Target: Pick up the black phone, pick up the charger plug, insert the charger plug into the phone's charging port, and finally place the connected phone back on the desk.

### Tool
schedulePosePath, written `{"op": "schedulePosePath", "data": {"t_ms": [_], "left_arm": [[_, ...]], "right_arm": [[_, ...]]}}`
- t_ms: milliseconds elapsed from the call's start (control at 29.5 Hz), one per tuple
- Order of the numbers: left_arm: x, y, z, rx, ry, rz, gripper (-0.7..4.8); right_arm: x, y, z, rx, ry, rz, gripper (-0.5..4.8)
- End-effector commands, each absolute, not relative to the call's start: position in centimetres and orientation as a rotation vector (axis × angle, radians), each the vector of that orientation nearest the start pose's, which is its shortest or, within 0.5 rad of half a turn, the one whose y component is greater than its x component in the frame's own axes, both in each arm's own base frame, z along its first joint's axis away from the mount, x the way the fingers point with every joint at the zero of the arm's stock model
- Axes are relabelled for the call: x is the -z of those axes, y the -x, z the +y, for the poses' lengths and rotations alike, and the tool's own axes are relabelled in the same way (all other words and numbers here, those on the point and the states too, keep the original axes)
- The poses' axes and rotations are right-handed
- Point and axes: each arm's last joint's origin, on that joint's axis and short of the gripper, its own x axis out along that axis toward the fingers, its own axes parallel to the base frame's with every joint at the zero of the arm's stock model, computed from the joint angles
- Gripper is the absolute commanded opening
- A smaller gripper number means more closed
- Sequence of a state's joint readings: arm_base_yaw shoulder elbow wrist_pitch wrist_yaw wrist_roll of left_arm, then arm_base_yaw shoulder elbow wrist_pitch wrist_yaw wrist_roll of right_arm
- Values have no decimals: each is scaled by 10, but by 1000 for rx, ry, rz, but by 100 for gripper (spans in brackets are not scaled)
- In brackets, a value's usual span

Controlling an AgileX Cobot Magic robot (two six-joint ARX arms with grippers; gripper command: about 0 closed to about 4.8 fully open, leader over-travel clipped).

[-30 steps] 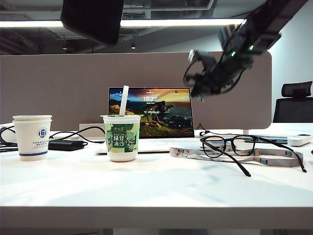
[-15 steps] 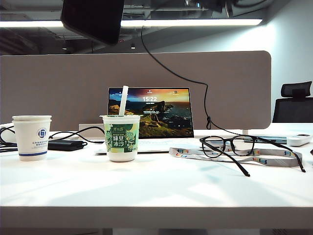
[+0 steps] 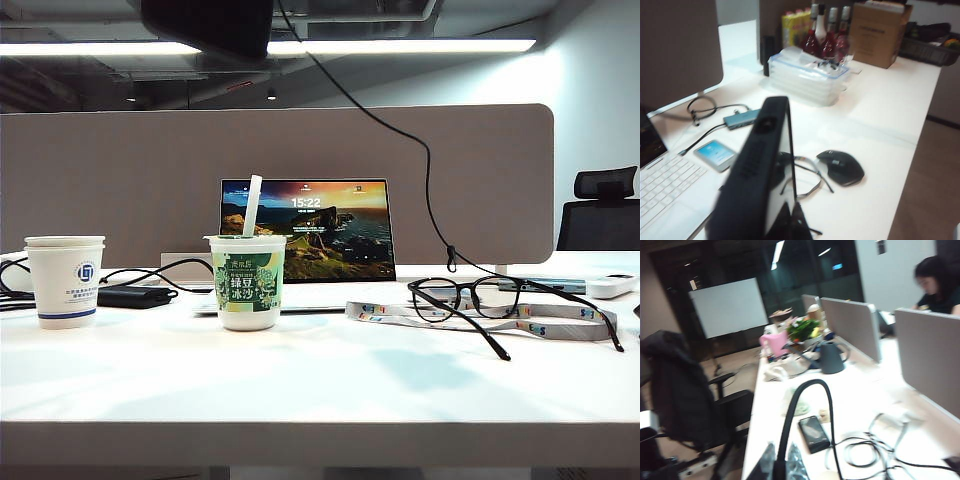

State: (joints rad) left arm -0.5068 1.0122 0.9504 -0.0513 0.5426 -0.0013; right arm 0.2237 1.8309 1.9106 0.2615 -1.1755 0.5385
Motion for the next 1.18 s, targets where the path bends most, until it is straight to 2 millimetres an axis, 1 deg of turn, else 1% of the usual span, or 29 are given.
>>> {"op": "schedulePosePath", "data": {"t_ms": [34,135,203,271,305,339,372,440,542,609,643,677,711,745,779,880,914,982,1151,1185], "left_arm": [[-369,-183,-119,1067,36,88,-7],[-370,-182,-119,1067,36,82,-7],[-370,-181,-118,1067,36,82,-7],[-370,-182,-118,1067,36,81,-7],[-370,-181,-118,1067,36,81,-7],[-370,-181,-118,1067,36,81,-7],[-370,-181,-118,1067,36,81,-7],[-371,-181,-118,1066,36,78,-7],[-371,-181,-118,1048,35,72,-7],[-373,-180,-116,1020,34,64,-6],[-373,-179,-116,1017,34,61,-7],[-373,-179,-116,1018,34,60,-7],[-374,-179,-115,1018,34,58,-7],[-374,-179,-115,1018,35,57,-7],[-373,-179,-115,1019,35,63,-7],[-373,-179,-115,1018,35,65,-7],[-373,-179,-115,1018,35,67,-7],[-374,-178,-115,1018,34,62,-7],[-373,-178,-115,1018,34,64,-7],[-373,-178,-115,1018,34,64,-7]], "right_arm": [[-476,-369,125,-1500,-250,43,-5],[-479,-359,125,-1479,-209,52,-5],[-472,-357,123,-1417,-221,123,-5],[-459,-355,121,-1312,-199,218,-5],[-449,-353,120,-1225,-153,283,-6],[-443,-352,119,-1165,-130,332,-5],[-434,-349,121,-1078,-103,421,-5],[-423,-346,121,-1006,-78,528,-5],[-404,-340,128,-1041,-33,628,-5],[-389,-338,130,-1045,-34,698,-5],[-378,-337,134,-1049,-36,739,-5],[-373,-336,137,-1050,-35,758,-5],[-362,-336,137,-1025,-31,809,-5],[-357,-335,138,-1017,-28,829,-5],[-346,-332,143,-1009,-15,869,-5],[-332,-330,147,-953,6,930,-5],[-327,-329,150,-905,37,943,-5],[-319,-329,157,-884,70,927,-5],[-300,-332,168,-890,20,881,-5],[-291,-332,172,-888,4,866,-5]]}}
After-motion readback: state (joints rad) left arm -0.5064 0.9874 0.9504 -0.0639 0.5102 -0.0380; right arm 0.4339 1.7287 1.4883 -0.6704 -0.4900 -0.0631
